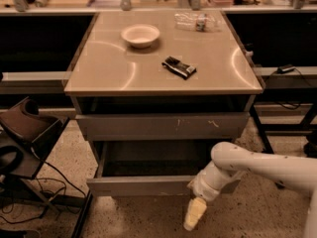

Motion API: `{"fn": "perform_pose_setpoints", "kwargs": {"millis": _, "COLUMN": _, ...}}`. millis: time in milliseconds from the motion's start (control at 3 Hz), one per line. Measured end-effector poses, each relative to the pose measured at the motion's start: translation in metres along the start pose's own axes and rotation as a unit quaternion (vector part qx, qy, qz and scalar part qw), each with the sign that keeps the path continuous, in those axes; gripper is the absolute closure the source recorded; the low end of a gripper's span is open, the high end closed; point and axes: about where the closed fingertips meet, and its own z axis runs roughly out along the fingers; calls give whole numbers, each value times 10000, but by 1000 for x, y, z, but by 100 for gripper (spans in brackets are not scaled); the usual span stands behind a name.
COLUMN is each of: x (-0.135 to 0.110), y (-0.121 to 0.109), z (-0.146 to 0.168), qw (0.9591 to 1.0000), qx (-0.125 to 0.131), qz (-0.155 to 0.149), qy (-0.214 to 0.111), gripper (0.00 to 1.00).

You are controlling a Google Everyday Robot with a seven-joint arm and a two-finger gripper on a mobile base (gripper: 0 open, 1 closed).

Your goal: Close middle drawer

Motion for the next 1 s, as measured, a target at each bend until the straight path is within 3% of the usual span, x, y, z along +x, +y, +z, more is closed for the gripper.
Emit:
{"fn": "perform_pose_setpoints", "kwargs": {"millis": 333, "x": -30, "y": -26, "z": -23, "qw": 9995, "qx": 167, "qz": -137, "qy": -222, "gripper": 0}}
{"fn": "perform_pose_setpoints", "kwargs": {"millis": 667, "x": -41, "y": -37, "z": -33, "qw": 9987, "qx": 264, "qz": -172, "qy": -393, "gripper": 0}}
{"fn": "perform_pose_setpoints", "kwargs": {"millis": 1000, "x": -45, "y": -62, "z": -55, "qw": 9944, "qx": 593, "qz": 6, "qy": -872, "gripper": 0}}
